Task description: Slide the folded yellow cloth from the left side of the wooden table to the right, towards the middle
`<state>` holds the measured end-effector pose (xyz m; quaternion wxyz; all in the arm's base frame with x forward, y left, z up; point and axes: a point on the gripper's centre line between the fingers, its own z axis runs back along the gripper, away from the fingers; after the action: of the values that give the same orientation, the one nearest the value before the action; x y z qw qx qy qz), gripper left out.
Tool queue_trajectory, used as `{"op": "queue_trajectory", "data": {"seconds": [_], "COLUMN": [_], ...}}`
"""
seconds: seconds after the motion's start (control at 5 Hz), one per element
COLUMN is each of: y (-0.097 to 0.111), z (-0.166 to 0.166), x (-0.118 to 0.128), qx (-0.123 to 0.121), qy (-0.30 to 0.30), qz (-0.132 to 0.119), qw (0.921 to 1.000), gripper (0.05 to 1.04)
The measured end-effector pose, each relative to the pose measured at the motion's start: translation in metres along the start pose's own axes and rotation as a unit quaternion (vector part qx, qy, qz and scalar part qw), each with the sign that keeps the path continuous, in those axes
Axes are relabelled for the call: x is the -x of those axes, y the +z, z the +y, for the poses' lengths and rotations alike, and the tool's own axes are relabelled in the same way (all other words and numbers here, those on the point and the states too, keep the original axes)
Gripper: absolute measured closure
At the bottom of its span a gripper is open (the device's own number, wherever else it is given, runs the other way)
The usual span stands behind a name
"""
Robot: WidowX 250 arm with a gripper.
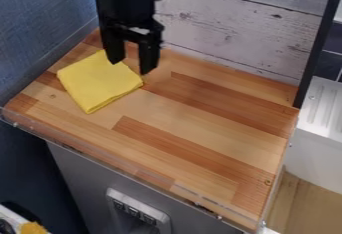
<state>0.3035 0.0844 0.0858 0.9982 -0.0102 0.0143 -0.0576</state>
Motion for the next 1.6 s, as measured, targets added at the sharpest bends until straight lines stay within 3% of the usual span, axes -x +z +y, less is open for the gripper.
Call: {"op": "queue_trajectory", "data": {"seconds": [0.4,0.8,1.2,1.4,1.6], "y": [0.001,-0.009,-0.033,-0.040,-0.051], "z": [0.034,0.052,0.059,0.067,0.069], "x": [-0.005,-0.003,-0.006,-0.007,-0.008], "qx": [-0.013,-0.014,-0.009,-0.012,-0.009], "qy": [-0.038,-0.064,-0.080,-0.086,-0.088], "qz": [-0.024,-0.021,-0.012,-0.014,-0.011], "qw": [0.9989,0.9977,0.9967,0.9962,0.9961], "gripper": [0.088,0.137,0.713,0.924,1.010]}}
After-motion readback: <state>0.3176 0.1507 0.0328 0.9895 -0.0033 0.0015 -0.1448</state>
